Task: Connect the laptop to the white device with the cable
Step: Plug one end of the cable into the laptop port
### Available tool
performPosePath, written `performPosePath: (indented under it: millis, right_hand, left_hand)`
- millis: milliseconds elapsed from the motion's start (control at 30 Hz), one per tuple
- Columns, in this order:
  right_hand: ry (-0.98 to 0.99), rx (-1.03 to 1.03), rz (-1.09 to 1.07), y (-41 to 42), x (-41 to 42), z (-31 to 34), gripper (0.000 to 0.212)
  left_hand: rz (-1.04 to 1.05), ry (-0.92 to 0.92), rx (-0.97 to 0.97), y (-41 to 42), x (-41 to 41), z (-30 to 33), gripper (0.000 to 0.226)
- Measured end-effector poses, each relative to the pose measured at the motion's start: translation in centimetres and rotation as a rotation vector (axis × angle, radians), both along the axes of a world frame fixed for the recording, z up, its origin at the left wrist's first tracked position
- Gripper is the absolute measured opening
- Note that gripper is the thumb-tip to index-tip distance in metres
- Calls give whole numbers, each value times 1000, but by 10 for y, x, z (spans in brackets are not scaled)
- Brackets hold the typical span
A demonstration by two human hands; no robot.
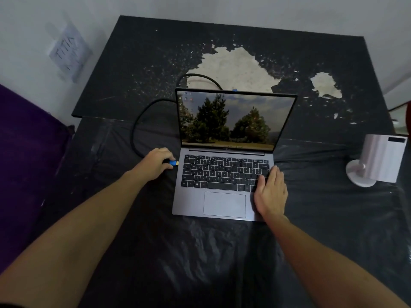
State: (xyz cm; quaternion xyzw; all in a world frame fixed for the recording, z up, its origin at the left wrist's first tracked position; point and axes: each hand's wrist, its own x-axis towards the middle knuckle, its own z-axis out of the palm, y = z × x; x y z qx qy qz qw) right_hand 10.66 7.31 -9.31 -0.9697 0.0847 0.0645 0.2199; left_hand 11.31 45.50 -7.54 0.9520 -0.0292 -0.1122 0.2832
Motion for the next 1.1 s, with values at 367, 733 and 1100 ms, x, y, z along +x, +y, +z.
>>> performPosePath:
  millis: [367, 733, 1100]
  right_hand:
    - [14, 72, -1, -3, 2, 0, 60]
    - [36, 88, 15, -7, 3, 0, 59]
    - [-96, 44, 120, 17, 59, 94, 39]
  left_hand:
    - [24, 27, -2, -4, 4, -2, 23]
    - [85, 20, -8, -14, 0, -3, 22]
    - [52, 153, 173, -1, 24, 66, 31]
